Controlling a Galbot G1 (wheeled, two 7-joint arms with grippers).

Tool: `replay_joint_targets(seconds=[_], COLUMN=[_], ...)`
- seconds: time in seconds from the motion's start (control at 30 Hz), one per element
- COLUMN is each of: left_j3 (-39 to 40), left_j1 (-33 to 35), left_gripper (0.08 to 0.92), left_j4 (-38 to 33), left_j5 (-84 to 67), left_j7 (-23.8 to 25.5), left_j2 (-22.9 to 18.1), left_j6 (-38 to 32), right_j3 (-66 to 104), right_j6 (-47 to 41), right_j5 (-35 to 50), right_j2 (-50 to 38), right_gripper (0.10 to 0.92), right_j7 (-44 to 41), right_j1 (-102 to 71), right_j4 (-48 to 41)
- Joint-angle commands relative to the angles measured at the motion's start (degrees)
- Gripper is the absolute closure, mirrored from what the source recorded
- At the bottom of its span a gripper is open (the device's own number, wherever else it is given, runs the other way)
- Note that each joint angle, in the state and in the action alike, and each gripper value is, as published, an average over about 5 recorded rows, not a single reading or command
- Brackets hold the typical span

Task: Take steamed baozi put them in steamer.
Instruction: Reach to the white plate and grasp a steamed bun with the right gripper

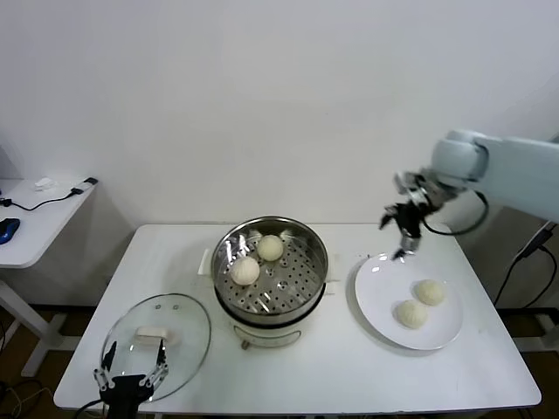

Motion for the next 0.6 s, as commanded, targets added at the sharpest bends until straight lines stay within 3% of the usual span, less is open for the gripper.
replay_joint_targets(seconds=[0.03, 0.6], left_j3=[-0.25, -0.01], left_j1=[0.09, 0.40], left_gripper=[0.177, 0.177], left_j4=[0.23, 0.99], left_j5=[-0.08, 0.43], left_j7=[-0.04, -0.10], left_j2=[-0.19, -0.49], left_j6=[-0.01, -0.38], right_j3=[2.88, 23.17], right_j6=[0.27, -8.53], right_j5=[-9.72, -12.56], right_j2=[-10.48, -7.87], right_gripper=[0.203, 0.203], right_j7=[0.16, 11.11], right_j1=[-11.89, -36.57], right_j4=[1.03, -2.44])
